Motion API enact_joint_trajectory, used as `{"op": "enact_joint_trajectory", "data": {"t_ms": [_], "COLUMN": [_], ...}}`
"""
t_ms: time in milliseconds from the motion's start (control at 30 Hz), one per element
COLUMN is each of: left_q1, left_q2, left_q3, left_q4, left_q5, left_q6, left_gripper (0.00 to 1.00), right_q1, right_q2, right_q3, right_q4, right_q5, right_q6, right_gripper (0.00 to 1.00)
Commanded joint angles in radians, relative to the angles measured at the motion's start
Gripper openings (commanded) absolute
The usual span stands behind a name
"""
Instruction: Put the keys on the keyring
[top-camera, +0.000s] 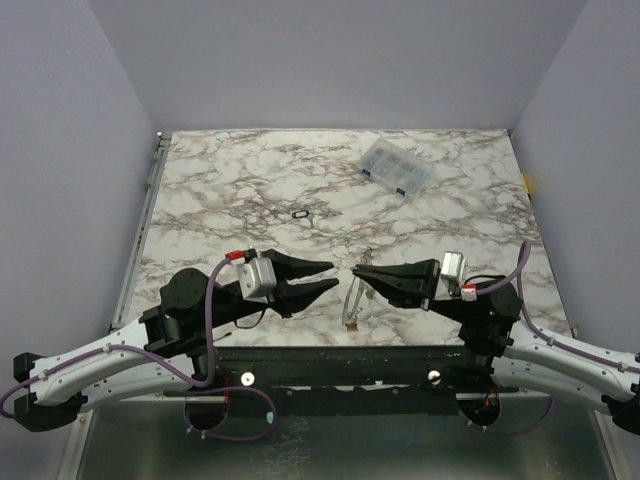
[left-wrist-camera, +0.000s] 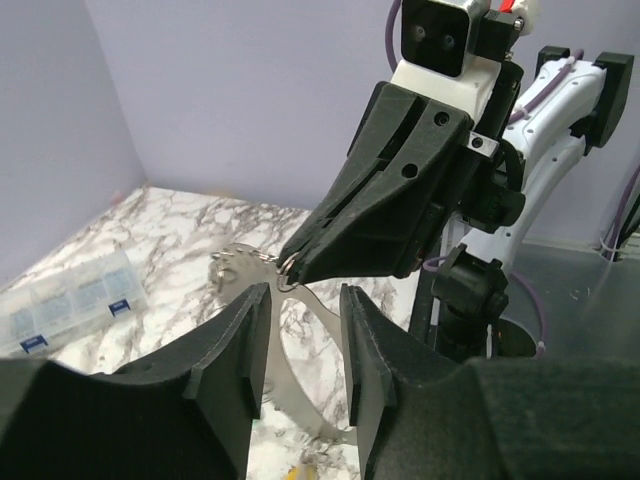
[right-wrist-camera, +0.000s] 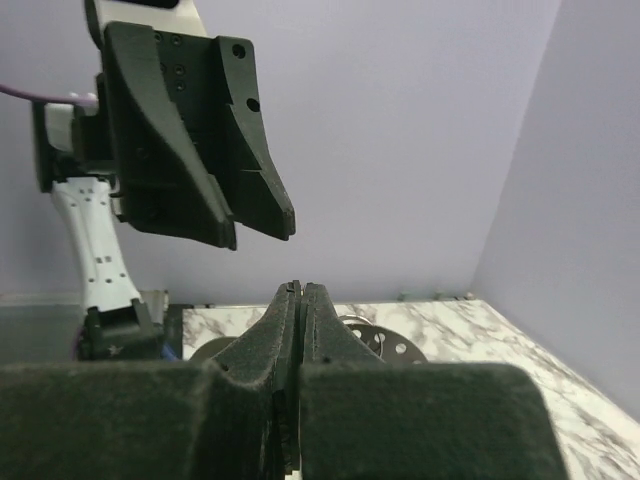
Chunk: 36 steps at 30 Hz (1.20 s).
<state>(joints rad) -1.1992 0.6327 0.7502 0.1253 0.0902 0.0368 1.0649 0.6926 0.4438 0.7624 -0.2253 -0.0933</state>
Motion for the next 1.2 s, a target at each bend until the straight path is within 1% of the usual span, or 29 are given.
{"op": "enact_joint_trajectory", "data": {"t_ms": [0, 200, 467, 667, 767, 900, 1067, 1100, 1133, 1167], "left_q1": [-0.004, -0.003, -0.003, -0.004, -0.004, -0.003, -0.003, -0.003, -0.003, -0.003], "left_q2": [-0.006, 0.054, 0.084, 0.088, 0.087, 0.083, 0.074, 0.073, 0.073, 0.073], "left_q3": [0.035, 0.056, 0.066, 0.062, 0.061, 0.057, 0.051, 0.052, 0.054, 0.054], "left_q4": [-0.049, -0.047, -0.040, -0.018, -0.013, -0.009, -0.011, -0.020, -0.033, -0.048], "left_q5": [0.091, 0.184, 0.206, 0.209, 0.209, 0.204, 0.191, 0.178, 0.157, 0.132], "left_q6": [0.046, 0.044, 0.052, 0.057, 0.063, 0.072, 0.068, 0.068, 0.068, 0.068], "left_gripper": [0.32, 0.30, 0.30, 0.26, 0.18, 0.00, 0.00, 0.00, 0.00, 0.00], "right_q1": [-0.005, -0.004, -0.005, -0.005, -0.005, -0.004, -0.004, -0.005, -0.005, -0.004], "right_q2": [-0.023, -0.033, -0.014, 0.019, 0.028, 0.036, 0.019, 0.009, -0.005, -0.020], "right_q3": [0.054, 0.060, 0.074, 0.086, 0.088, 0.094, 0.095, 0.098, 0.102, 0.107], "right_q4": [-0.042, -0.008, 0.025, 0.039, 0.044, 0.047, 0.023, -0.003, -0.034, -0.073], "right_q5": [-0.114, -0.143, -0.185, -0.215, -0.220, -0.238, -0.229, -0.215, -0.194, -0.173], "right_q6": [0.087, 0.151, 0.188, 0.206, 0.211, 0.223, 0.241, 0.241, 0.239, 0.235], "right_gripper": [0.01, 0.01, 0.01, 0.01, 0.01, 0.01, 0.01, 0.02, 0.09, 0.19]}}
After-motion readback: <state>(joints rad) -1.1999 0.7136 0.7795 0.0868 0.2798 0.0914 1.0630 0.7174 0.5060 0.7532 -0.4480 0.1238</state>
